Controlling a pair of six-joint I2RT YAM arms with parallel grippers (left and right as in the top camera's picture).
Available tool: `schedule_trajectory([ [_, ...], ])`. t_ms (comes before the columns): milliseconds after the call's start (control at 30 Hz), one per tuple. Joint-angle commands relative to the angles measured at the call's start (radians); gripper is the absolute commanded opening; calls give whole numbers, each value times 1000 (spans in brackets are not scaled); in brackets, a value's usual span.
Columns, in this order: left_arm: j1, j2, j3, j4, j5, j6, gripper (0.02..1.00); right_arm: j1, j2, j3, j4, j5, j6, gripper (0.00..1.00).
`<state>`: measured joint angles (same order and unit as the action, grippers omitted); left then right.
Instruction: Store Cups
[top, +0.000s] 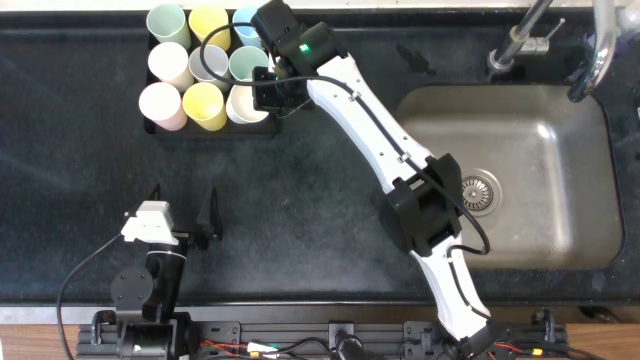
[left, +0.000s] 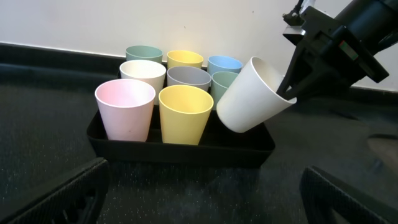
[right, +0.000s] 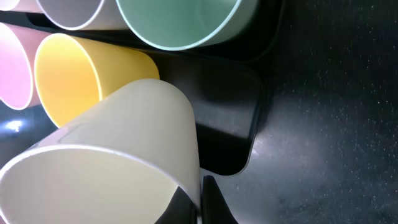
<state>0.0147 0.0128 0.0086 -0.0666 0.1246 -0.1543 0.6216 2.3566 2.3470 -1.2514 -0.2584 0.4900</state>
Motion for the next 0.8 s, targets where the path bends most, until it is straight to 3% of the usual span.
schedule_trajectory([
  [33, 3, -10, 0, -3, 13, -4, 1000, -2, -5, 29, -2, 2, 20, 45],
  [167, 3, -10, 0, -3, 13, -4, 1000, -2, -4, 26, -21, 38, 20, 45],
  [800, 3, -10, 0, -3, 13, -4, 998, -5, 50, 5, -27, 43, 21, 42],
])
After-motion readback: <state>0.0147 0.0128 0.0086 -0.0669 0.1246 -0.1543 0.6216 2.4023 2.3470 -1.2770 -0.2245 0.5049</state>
